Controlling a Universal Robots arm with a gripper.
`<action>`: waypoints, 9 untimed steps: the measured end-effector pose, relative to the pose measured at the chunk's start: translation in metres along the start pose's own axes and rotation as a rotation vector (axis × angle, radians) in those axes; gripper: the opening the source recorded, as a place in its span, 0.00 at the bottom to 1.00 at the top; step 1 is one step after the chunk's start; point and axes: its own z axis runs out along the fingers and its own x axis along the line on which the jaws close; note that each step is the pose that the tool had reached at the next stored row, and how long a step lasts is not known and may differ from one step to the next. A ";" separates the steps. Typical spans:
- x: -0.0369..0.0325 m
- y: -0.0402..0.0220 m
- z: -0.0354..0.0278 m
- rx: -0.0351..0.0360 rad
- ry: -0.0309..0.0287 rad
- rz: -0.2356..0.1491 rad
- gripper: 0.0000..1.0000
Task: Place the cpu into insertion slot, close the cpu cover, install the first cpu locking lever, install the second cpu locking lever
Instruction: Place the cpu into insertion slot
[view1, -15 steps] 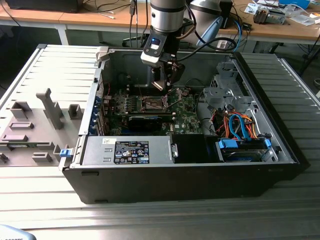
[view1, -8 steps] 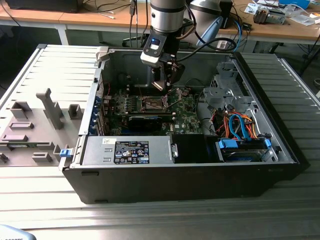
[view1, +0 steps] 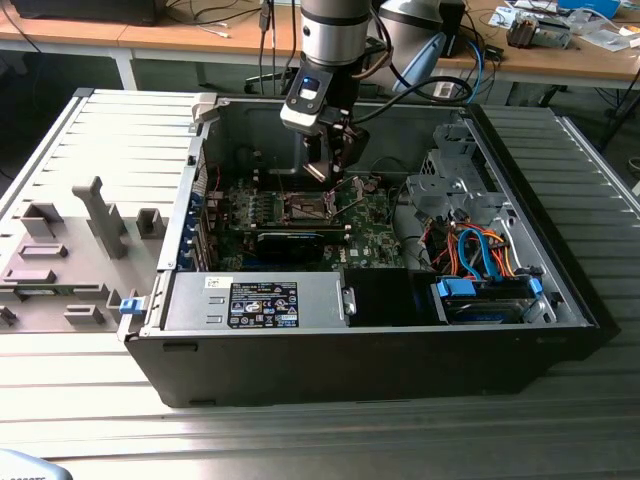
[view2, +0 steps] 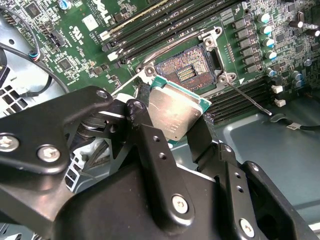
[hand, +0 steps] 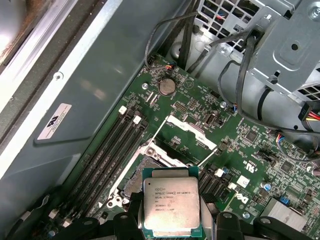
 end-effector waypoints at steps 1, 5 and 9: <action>0.0000 0.0000 0.0000 0.0000 -0.0001 0.001 0.55; 0.0000 0.0000 0.0003 0.0000 -0.0001 0.005 0.55; 0.0000 0.0000 0.0005 0.0000 -0.0002 0.009 0.55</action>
